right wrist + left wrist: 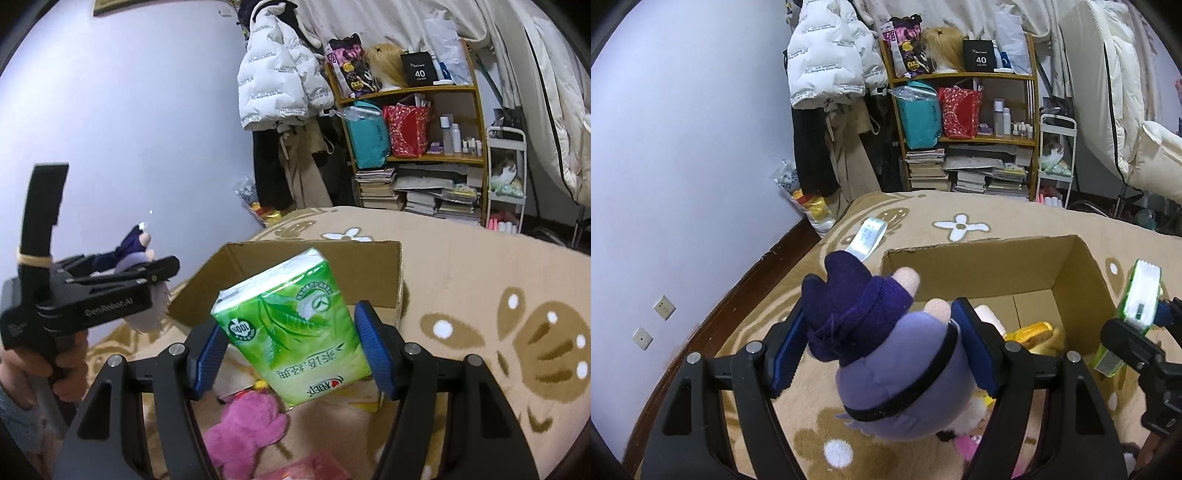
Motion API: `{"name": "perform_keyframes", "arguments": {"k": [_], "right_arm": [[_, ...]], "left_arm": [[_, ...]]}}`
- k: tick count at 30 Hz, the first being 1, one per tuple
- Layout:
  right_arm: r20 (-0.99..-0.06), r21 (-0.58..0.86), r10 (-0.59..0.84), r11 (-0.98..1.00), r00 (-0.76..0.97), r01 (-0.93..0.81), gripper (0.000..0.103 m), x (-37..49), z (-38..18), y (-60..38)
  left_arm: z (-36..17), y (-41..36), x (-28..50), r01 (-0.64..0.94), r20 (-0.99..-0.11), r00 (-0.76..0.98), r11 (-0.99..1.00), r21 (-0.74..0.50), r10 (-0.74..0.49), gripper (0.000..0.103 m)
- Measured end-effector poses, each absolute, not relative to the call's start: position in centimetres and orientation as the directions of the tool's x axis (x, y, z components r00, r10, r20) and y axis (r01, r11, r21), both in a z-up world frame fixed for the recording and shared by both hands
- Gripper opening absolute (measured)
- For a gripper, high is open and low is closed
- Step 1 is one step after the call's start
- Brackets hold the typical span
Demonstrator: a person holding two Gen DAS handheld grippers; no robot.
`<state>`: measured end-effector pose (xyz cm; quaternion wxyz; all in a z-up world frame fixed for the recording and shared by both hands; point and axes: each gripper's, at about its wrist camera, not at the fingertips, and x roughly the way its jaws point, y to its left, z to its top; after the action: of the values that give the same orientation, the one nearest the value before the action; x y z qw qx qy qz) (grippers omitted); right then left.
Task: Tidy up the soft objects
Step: 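Carry the doll and tissue pack over the box and release both, then withdraw both open grippers from the box toward the remaining items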
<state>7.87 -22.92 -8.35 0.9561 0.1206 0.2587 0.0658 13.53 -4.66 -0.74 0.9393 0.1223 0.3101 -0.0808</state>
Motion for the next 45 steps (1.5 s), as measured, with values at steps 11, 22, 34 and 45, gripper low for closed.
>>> {"name": "perform_keyframes", "arguments": {"k": [11, 22, 34, 45], "right_arm": [[-0.493, 0.236, 0.136, 0.971, 0.860, -0.018, 0.070, 10.9, -8.4, -23.6], [-0.540, 0.241, 0.107, 0.970, 0.835, 0.032, 0.085, 11.2, -8.6, -24.6], [-0.539, 0.286, 0.063, 0.952, 0.840, 0.112, 0.103, 9.4, -7.2, -26.7], [-0.566, 0.253, 0.039, 0.959, 0.824, 0.128, 0.103, 5.5, -6.1, -26.1]], "left_arm": [[-1.8, -6.0, 16.3, 0.274, -0.596, 0.793, 0.948, 0.160, -0.129, 0.078], [-2.7, -5.7, 17.4, 0.300, -0.620, 0.770, 0.944, 0.141, -0.152, 0.091], [-1.5, -3.4, 16.0, 0.240, -0.642, 0.760, 0.962, 0.127, -0.105, 0.099], [-1.2, -0.2, 12.9, 0.205, -0.672, 0.739, 0.965, 0.162, -0.044, 0.101]]}}
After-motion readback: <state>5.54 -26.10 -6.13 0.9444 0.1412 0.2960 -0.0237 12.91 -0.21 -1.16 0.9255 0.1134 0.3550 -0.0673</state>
